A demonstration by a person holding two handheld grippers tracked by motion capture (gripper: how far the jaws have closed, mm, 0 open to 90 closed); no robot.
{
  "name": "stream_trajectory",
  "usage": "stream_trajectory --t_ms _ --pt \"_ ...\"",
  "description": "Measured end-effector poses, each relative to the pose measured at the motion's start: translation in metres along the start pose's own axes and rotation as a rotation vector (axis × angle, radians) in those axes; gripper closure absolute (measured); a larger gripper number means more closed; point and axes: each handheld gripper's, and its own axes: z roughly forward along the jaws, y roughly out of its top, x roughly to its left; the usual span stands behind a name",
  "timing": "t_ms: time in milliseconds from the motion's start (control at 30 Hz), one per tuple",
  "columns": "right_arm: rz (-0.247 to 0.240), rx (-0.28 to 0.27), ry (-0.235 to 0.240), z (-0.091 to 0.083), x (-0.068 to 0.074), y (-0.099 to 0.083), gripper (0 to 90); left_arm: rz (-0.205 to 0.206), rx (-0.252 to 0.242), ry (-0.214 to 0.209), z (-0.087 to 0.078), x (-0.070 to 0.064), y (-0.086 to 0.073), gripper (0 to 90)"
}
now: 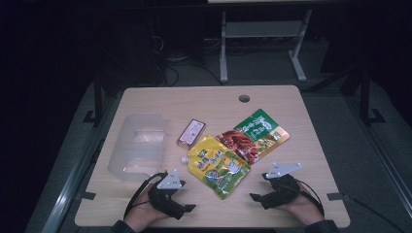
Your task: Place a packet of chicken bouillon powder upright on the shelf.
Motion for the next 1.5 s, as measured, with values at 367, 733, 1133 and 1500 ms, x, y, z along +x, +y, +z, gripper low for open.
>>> stream_trajectory --t_ms 367,733,1133,1500 --pt "-0.007 -0.024 0.016 0.001 0.0 0.022 51.8 -0.028 -0.013 -0.014 -0.001 0.003 0.001 16.0" --pt "-0.038 -0.052 0.056 0.015 -0.004 0.052 87.3 -0.027 -0.018 -0.006 -0.003 0.003 0.003 16.0" --pt "-0.065 -0.044 0.062 0.037 -0.011 0.079 90.0 -0.016 -0.016 -0.004 -0.004 0.003 0.005 16.0" --pt "-0.066 -0.005 0.039 0.071 -0.025 0.098 90.0 -0.009 -0.019 -0.003 -0.005 0.004 0.005 16.0"
